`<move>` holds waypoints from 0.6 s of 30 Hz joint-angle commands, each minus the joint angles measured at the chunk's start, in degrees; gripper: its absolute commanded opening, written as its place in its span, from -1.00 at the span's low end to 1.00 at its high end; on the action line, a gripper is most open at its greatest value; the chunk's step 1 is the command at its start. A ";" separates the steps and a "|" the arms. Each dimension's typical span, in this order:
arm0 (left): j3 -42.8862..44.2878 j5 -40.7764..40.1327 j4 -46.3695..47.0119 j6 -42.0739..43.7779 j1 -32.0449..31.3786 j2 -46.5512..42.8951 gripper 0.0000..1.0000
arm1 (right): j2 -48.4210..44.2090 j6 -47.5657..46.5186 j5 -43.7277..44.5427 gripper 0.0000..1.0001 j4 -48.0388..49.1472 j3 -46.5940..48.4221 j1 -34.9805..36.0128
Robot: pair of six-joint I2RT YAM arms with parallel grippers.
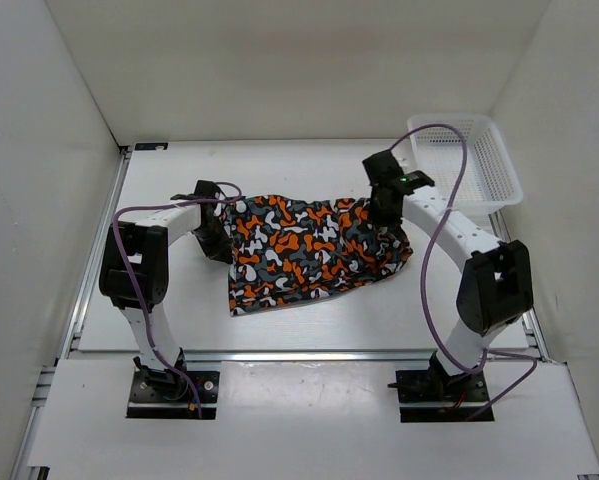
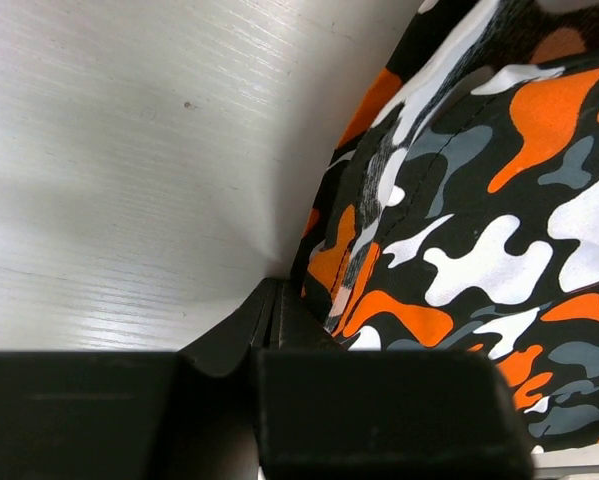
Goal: Fold and stack the shorts
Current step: Fold the shorts
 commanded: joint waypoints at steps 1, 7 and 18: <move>0.81 -0.74 0.49 1.50 0.22 -0.66 -0.78 | -2.98 -1.19 0.76 -0.40 0.86 -1.82 -5.29; 0.81 -0.21 0.49 1.50 0.22 -0.66 -0.78 | -6.76 -2.25 -1.43 0.01 1.55 -5.67 -10.23; 0.81 -0.21 0.49 2.03 0.22 -0.66 -0.78 | -4.93 -4.71 -18.13 0.77 7.62 -13.50 -18.66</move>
